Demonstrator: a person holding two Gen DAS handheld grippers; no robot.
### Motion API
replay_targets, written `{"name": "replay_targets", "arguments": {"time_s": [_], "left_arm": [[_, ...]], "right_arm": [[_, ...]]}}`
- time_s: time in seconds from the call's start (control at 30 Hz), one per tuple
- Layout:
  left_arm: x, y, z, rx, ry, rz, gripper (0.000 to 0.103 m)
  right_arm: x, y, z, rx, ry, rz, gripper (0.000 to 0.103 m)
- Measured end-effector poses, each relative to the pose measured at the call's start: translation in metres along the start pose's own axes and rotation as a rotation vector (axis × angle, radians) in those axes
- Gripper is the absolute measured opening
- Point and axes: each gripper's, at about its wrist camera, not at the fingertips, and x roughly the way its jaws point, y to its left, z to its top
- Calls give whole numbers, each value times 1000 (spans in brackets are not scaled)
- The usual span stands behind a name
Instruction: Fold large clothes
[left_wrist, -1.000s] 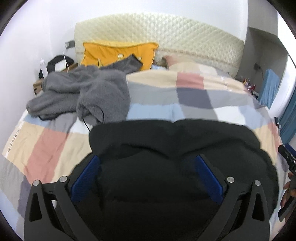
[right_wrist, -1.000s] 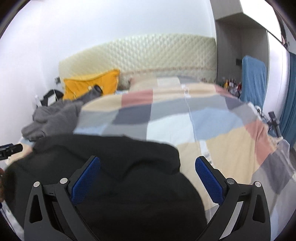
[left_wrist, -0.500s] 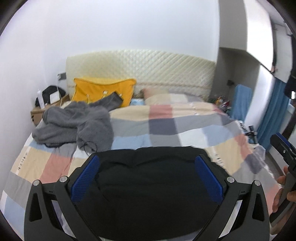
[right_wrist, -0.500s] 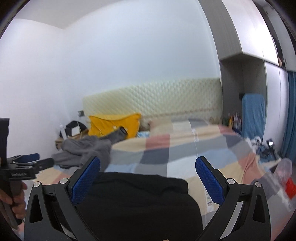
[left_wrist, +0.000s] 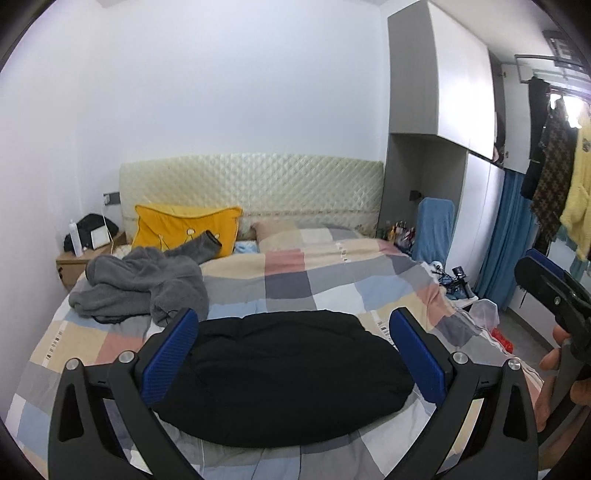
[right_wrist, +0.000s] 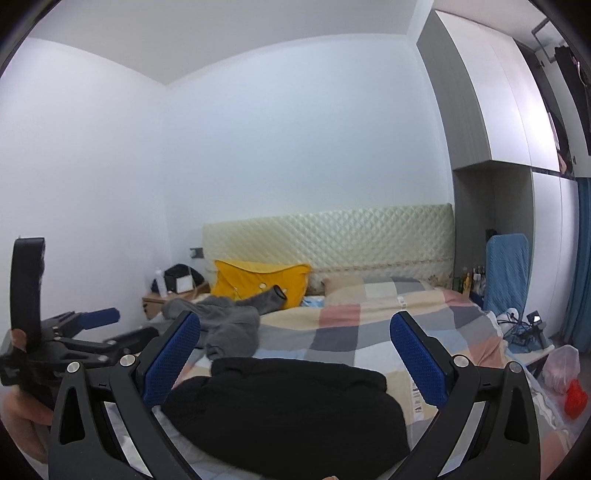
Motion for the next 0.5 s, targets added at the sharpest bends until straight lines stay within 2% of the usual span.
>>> {"name": "replay_targets", "arguments": {"time_s": [0.27, 0.5], "left_arm": [[-30, -3, -17, -12, 15, -40, 103], [-45, -5, -27, -26, 16, -36, 103]], "right_arm": [[-33, 20, -19, 2, -4, 12, 103], [-53, 36, -24, -16, -14, 28, 103]]}}
